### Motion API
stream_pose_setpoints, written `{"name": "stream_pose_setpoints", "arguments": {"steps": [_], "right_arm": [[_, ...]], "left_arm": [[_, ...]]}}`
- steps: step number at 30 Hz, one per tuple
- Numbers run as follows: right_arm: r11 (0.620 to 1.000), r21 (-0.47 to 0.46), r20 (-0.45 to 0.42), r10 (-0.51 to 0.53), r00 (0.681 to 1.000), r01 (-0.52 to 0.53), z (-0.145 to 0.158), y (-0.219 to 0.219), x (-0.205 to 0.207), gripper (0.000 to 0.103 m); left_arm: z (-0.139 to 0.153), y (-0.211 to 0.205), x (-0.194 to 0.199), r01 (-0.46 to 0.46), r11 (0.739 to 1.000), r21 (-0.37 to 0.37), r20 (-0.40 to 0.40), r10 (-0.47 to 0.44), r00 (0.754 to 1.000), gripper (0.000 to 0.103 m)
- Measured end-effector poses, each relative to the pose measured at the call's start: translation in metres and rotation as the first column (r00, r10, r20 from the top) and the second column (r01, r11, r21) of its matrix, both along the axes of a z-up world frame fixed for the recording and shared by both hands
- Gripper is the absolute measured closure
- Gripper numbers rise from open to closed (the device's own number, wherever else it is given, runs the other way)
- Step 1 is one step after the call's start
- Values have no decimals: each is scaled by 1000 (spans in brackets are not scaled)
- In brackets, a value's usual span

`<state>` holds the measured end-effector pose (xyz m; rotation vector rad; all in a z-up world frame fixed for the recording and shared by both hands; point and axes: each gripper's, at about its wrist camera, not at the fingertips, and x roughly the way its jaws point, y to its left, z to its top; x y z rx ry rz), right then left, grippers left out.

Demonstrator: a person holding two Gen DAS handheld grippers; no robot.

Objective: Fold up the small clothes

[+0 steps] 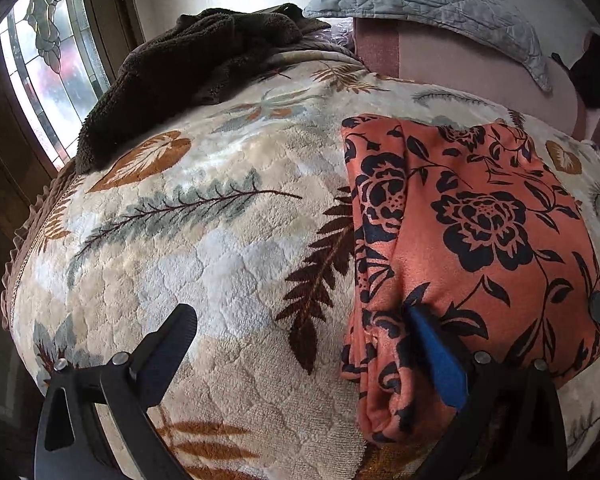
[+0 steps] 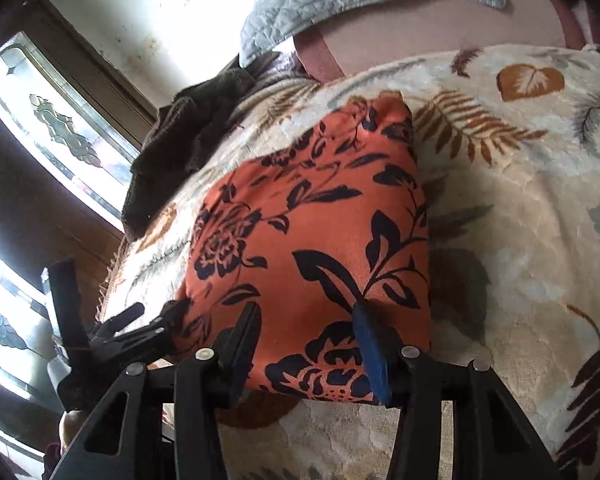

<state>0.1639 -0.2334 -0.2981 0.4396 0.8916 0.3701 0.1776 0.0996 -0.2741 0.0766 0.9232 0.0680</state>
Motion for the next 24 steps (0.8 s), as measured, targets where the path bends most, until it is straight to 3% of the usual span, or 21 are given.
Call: {"name": "stream_pose_setpoints", "arguments": {"steps": [8, 12, 17, 20, 24], "right_arm": [[998, 49, 86, -51, 995, 47, 19, -11, -15, 51], [995, 80, 105, -64, 992, 56, 25, -21, -23, 51], [997, 68, 81, -49, 995, 44, 21, -20, -21, 51], [998, 63, -29, -20, 999, 22, 0, -16, -7, 51], [995, 96, -33, -18, 999, 21, -2, -17, -3, 47]], "left_arm": [[31, -5, -29, 3, 1000, 20, 117, -5, 993, 0], [36, -5, -42, 5, 1000, 22, 134, -8, 991, 0], [31, -5, -38, -4, 999, 39, 125, -1, 992, 0], [24, -6, -31, -7, 998, 68, 106, 0, 994, 0], [16, -7, -21, 0, 995, 98, 83, -9, 996, 0]]}}
